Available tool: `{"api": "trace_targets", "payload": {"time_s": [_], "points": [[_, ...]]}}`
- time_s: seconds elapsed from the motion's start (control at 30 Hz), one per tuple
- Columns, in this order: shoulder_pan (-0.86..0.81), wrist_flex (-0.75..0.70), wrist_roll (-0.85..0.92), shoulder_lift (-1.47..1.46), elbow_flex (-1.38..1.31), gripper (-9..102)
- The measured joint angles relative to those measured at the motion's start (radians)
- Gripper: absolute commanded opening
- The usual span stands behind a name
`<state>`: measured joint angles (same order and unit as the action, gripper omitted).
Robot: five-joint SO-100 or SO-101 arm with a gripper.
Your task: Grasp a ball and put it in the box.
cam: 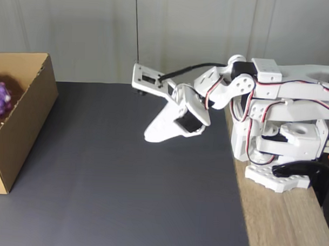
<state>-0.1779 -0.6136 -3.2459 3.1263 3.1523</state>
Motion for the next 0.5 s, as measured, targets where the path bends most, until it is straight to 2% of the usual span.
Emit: {"api": "trace_targets", "payload": {"time_s": [0.37, 0.5], "points": [[0.006, -0.272, 0.035, -0.002, 0.000, 0], [0.021, -0.314, 0.044, -0.002, 0.000, 0]]}}
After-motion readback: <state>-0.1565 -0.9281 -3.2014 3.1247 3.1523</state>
